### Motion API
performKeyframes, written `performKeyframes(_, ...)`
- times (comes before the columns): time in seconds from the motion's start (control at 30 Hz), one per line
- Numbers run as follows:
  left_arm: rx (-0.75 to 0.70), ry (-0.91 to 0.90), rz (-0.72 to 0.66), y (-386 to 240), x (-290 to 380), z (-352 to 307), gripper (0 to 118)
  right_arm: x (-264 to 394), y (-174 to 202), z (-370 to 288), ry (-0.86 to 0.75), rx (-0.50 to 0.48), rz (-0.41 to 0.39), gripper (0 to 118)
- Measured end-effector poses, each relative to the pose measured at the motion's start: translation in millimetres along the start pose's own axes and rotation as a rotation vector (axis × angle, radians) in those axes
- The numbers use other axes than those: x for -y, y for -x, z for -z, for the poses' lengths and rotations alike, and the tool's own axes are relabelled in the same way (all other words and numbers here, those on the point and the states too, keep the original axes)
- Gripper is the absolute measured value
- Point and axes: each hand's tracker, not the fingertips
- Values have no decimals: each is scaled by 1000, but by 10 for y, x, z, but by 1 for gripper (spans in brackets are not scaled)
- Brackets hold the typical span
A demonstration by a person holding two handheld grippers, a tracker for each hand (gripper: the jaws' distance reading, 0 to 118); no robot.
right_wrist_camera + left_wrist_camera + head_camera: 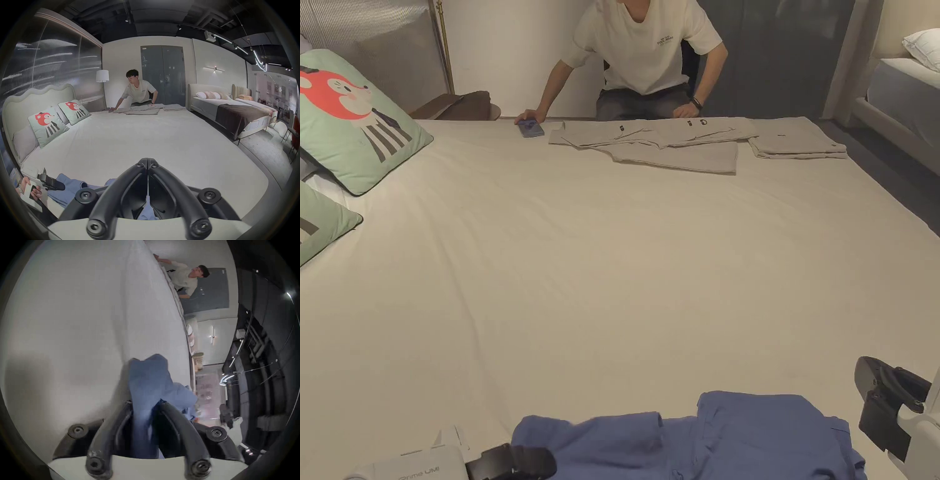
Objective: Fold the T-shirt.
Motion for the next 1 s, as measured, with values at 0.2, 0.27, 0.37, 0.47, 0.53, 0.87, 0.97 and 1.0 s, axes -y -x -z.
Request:
performKeyframes(0.2, 74, -62, -22, -14, 3, -515, 7, -14, -1, 12, 0, -2, -1, 0)
performKeyframes(0.27, 43, -103, -13, 96, -106, -737, 7, -14, 12, 16, 0, -7, -1, 0)
performKeyframes(0.37, -13, -186, -19, 183, -213, -1087, 7, -12, 24, 47, 0, -18, 5, 0)
performKeyframes(0.47, -45, -212, -23, 65, -190, -1285, 7, 3, 64, 84, 1, -37, 13, 0)
performKeyframes(0.53, -40, -213, 21, -96, -164, -1263, 7, 9, 94, 97, 3, -51, 13, 0)
performKeyframes(0.87, 92, -72, 280, -1025, -88, -289, 7, 28, -51, 13, -17, -61, 40, 0)
performKeyframes(0.97, 61, 3, 340, -1337, 128, 286, 7, 59, -168, -57, -21, -43, 60, 0)
performKeyframes(1.0, 27, 31, 341, -1390, 178, 477, 7, 69, -209, -81, -21, -35, 63, 0)
